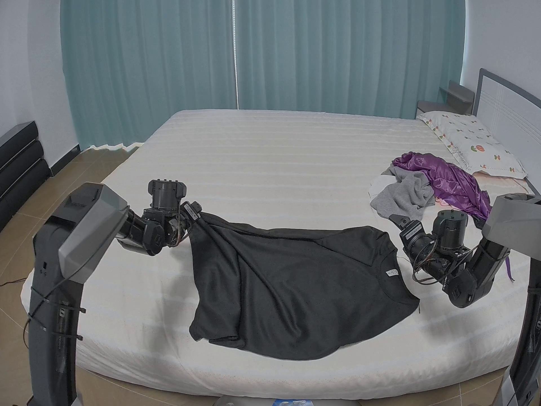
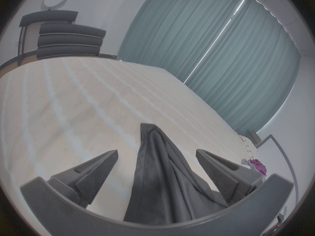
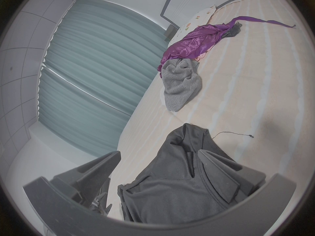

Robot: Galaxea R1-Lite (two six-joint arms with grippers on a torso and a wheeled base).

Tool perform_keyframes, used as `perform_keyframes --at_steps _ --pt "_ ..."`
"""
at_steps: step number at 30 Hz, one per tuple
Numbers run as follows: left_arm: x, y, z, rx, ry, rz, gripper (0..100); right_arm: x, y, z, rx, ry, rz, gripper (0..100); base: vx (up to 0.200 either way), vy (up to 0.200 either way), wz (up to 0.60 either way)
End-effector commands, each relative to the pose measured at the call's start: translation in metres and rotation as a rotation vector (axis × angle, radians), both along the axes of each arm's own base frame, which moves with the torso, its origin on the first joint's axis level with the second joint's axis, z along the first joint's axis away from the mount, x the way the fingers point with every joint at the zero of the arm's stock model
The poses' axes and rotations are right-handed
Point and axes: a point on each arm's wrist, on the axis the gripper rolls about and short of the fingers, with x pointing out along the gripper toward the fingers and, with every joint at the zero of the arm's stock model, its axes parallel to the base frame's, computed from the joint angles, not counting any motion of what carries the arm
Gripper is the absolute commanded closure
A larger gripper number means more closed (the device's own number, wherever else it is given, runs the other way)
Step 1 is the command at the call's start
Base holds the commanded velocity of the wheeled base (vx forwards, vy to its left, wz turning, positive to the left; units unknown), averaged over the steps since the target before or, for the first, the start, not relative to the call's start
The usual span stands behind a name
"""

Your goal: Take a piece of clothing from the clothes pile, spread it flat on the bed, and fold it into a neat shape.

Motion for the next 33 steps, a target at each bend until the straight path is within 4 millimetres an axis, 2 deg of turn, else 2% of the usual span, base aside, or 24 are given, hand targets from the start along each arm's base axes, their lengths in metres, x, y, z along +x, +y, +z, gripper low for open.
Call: perform_keyframes --at_steps 1,5,7,11,19,27,33 --pt "-0.064 0.009 0.072 -0.108 -0.035 -0.072 0 -0.007 -0.001 0.002 0.012 0.011 -0.004 0 0.000 0.000 0.00" --pt "-0.100 0.013 0.079 -0.143 0.000 -0.073 0 -0.012 -0.002 0.005 0.012 0.012 -0.003 0 0.000 0.000 0.00" --pt "-0.109 0.014 0.079 -0.153 0.014 -0.079 0 -0.013 -0.002 0.006 0.012 0.012 -0.001 0 0.000 0.000 0.00" --pt "-0.143 0.008 0.067 -0.193 0.075 -0.092 0 -0.016 0.000 0.005 0.011 0.022 0.010 0 0.000 0.000 0.00" --pt "-0.188 -0.012 0.034 -0.226 0.152 -0.152 0 -0.020 0.001 0.006 0.010 0.026 0.016 0 0.000 0.000 0.00" --pt "-0.198 -0.017 0.025 -0.296 0.188 -0.182 0 -0.021 0.004 0.002 0.008 0.038 0.025 0 0.000 0.000 0.00" --pt "-0.200 -0.017 0.021 -0.343 0.216 -0.186 0 -0.022 0.006 0.000 0.007 0.043 0.032 0 0.000 -0.200 0.00"
